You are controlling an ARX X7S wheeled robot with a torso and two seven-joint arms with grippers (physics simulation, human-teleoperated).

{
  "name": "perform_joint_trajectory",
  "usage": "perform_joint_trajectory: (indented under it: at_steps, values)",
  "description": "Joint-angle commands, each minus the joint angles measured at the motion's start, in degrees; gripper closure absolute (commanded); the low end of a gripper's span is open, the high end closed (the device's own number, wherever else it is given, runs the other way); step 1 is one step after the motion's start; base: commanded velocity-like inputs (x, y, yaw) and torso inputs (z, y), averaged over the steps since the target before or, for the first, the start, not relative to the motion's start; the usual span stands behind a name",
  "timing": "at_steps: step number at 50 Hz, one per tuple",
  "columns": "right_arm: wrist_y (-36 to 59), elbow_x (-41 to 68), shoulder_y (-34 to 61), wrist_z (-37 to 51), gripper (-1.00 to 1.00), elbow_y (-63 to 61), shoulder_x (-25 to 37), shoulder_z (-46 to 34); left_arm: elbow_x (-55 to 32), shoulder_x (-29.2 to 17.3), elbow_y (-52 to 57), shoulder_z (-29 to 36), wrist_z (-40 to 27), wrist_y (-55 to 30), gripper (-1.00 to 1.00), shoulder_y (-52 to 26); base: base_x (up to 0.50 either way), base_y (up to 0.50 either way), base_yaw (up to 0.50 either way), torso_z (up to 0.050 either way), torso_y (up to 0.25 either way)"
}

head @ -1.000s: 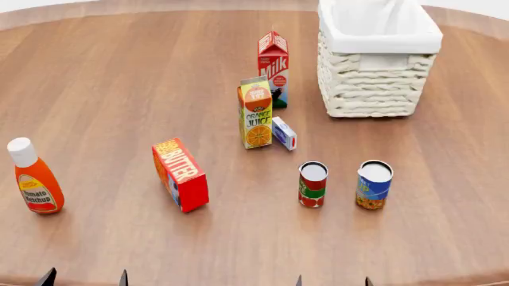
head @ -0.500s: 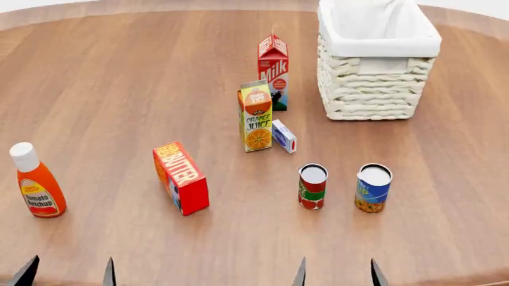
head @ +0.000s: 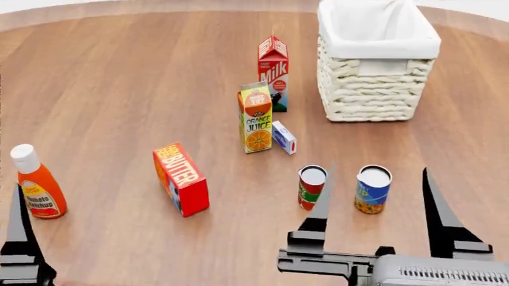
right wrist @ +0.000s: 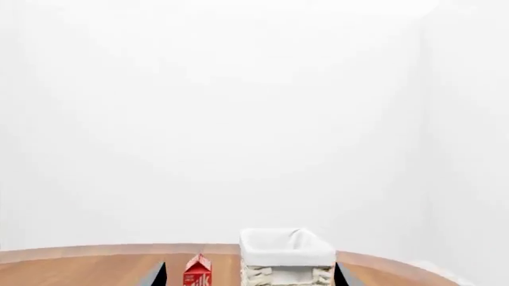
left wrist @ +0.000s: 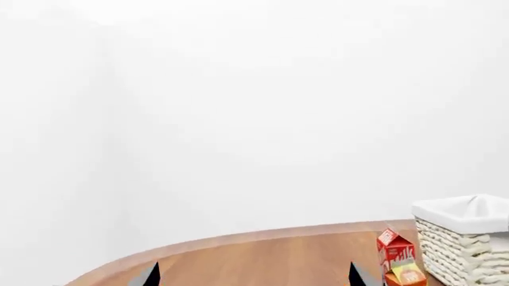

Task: Pick up the alphabet soup and the tomato sauce, and put them in the basket.

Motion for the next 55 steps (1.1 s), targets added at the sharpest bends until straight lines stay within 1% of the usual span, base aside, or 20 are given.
perform_joint_trajectory:
  at_steps: [1,3,4,7,9,11,15,21,23,26,28,30,32,34,39,46,49,50,52,55]
  values:
    - [4.51,1.4,-1.02,1.17,-1.0,-13.01,1.43,0.54,0.51,-1.82,14.0,-1.0,-1.08,-2.55,-1.0,2.64,0.0,0.0,0.0,0.05,0.018]
    - [1.19,1.33,-2.4,1.15,-1.0,-11.62,1.46,0.5,1.18,-2.23,14.42,-0.59,-1.22,-2.36,-1.0,2.97,0.0,0.0,0.0,0.05,0.018]
    - [4.91,1.82,-0.93,1.36,-1.0,-14.16,1.75,0.77,0.95,-2.3,14.66,-0.66,-1.2,-2.43,-1.0,3.09,0.0,0.0,0.0,0.05,0.02]
    - [5.3,1.99,-0.64,1.57,-1.0,-14.59,2.02,0.84,1.11,-2.7,15.49,-0.44,-1.22,-3.1,-1.0,3.01,0.0,0.0,0.0,0.05,0.02]
    - [2.22,1.69,-1.74,1.54,-1.0,-12.88,2.11,0.77,0.9,-2.89,16.21,-0.63,-1.18,-3.91,-1.0,2.65,0.0,0.0,0.0,0.05,0.019]
    - [5.72,2.15,-0.24,1.78,-1.0,-15.17,2.45,0.91,0.97,-3.0,16.48,-0.43,-1.21,-4.13,-1.0,2.5,0.0,0.0,0.0,0.05,0.018]
    - [6.12,2.11,-0.03,1.95,-1.0,-15.48,2.75,0.54,0.72,-3.15,15.94,-0.52,-1.29,-3.71,-1.0,2.51,0.0,0.0,0.0,0.05,0.019]
    - [1.06,1.58,-2.06,2.11,-1.0,-12.83,2.91,0.14,0.61,-3.36,15.93,-0.29,-1.4,-3.65,-1.0,2.68,0.0,0.0,0.0,0.05,0.02]
    - [5.66,2.15,-0.13,2.41,-1.0,-15.62,3.17,0.23,0.28,-3.39,16.26,-0.56,-1.45,-3.95,-1.0,2.51,0.0,0.0,0.0,0.05,0.019]
    - [0.51,1.6,-2.3,2.47,-1.0,-12.53,3.05,-0.04,0.73,-3.38,15.56,0.46,-1.52,-3.01,-1.0,3.05,0.0,0.0,0.0,0.05,0.018]
    - [5.78,2.19,-0.18,2.78,-1.0,-15.62,3.37,0.05,0.16,-3.44,15.82,-0.04,-1.51,-3.33,-1.0,2.94,0.0,0.0,0.0,0.05,0.019]
    - [6.45,2.37,-0.01,2.88,-1.0,-16.25,3.53,0.07,0.0,-3.44,16.03,-0.1,-1.6,-3.39,-1.0,3.03,0.0,0.0,0.0,0.05,0.021]
    - [1.32,1.71,-2.19,2.84,-1.0,-13.32,3.44,-0.22,0.58,-3.55,16.03,0.64,-1.68,-3.09,-1.0,3.44,0.0,0.0,0.0,0.05,0.02]
    - [0.75,1.65,-2.4,2.92,-1.0,-12.95,3.48,-0.37,0.37,-3.64,16.16,0.56,-1.67,-3.25,-1.0,3.41,0.0,0.0,0.0,0.05,0.02]
    - [5.64,2.37,-0.48,3.31,-1.0,-16.19,3.92,-0.41,0.38,-3.83,16.16,0.79,-1.8,-3.32,-1.0,3.36,0.0,0.0,0.0,0.05,0.019]
    - [1.44,1.99,-2.25,3.47,-1.0,-13.56,4.1,-0.78,0.35,-3.97,15.39,0.84,-2.15,-2.45,-1.0,3.73,0.0,0.0,0.0,0.05,0.02]
    - [6.67,2.71,0.05,3.82,-1.0,-16.53,4.4,-0.71,-0.2,-3.91,15.71,0.58,-2.32,-2.63,-1.0,3.64,0.0,0.0,0.0,0.05,0.02]
    - [2.95,2.14,-1.71,3.73,-1.0,-14.51,4.36,-0.97,-0.75,-3.65,15.78,0.23,-2.48,-3.11,-1.0,3.45,0.0,0.0,0.0,0.043,0.008]
    - [1.2,2.19,-2.45,3.72,-1.0,-13.51,4.37,-0.94,-1.0,-3.61,15.65,0.13,-2.56,-2.74,-1.0,3.55,0.0,0.0,0.0,0.013,0.0]
    - [6.04,3.29,-0.18,4.05,-1.0,-16.16,4.59,-0.6,-1.25,-3.67,15.5,0.14,-2.58,-2.17,-1.0,3.89,0.0,0.0,0.0,0.0,0.0]
